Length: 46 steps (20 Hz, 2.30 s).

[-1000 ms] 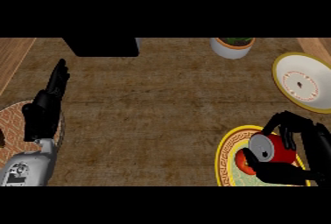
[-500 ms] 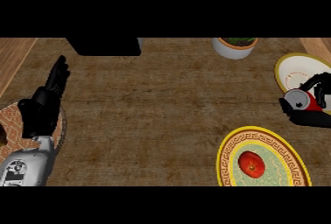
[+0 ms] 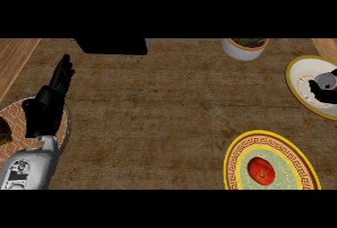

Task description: Pick the can from the plate and place it in the bowl

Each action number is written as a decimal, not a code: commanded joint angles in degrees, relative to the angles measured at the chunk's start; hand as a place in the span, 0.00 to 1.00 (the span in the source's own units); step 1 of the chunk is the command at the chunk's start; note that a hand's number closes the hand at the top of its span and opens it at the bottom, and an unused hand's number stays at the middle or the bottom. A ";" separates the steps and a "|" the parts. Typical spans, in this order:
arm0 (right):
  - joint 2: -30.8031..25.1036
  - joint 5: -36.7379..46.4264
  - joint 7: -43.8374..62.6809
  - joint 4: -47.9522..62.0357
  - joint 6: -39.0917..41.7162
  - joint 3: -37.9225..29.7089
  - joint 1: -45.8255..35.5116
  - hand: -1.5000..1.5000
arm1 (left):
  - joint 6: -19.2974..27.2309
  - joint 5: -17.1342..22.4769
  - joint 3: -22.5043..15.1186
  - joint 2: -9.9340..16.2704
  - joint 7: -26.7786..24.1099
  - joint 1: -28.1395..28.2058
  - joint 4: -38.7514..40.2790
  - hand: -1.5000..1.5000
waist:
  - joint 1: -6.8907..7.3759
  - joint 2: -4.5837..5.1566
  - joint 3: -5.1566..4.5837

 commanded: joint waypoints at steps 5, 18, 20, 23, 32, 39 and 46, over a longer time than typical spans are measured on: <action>-5.50 6.47 -9.19 24.04 -15.58 -2.44 -8.50 1.00 | 0.30 -0.76 -1.69 -1.46 -0.25 -0.71 -1.03 0.50 | 2.03 0.77 0.20; -8.82 0.11 -16.70 40.65 -0.30 -7.40 -14.89 0.00 | -1.10 -0.08 -0.94 -0.41 0.39 -1.82 -0.18 0.50 | 2.76 1.21 0.42; -8.28 -1.62 -17.40 40.97 -0.85 -9.21 -16.67 0.00 | -0.13 -1.07 -3.07 -2.61 -0.28 -0.71 -0.15 0.50 | 3.24 1.45 0.47; -10.75 -4.72 -23.86 41.64 3.58 -12.06 -14.71 0.00 | -0.01 -0.09 -0.78 -1.61 -1.55 -1.12 0.86 0.50 | 1.96 1.37 0.46; -16.51 -9.80 -25.10 46.52 13.02 -17.26 -12.03 0.00 | -0.57 -0.27 0.58 0.37 -0.46 -0.48 -0.83 0.50 | 0.81 0.49 0.30; -23.61 -12.98 -30.55 47.80 28.45 -20.05 -6.32 0.00 | 0.15 -0.17 0.23 -0.98 -0.22 0.08 -0.92 0.50 | -0.03 0.68 0.53; -23.23 -12.05 -37.41 46.59 35.26 -18.19 0.69 0.00 | 0.67 -0.83 -0.16 -1.64 -1.01 1.09 -0.34 0.50 | -0.63 0.30 0.47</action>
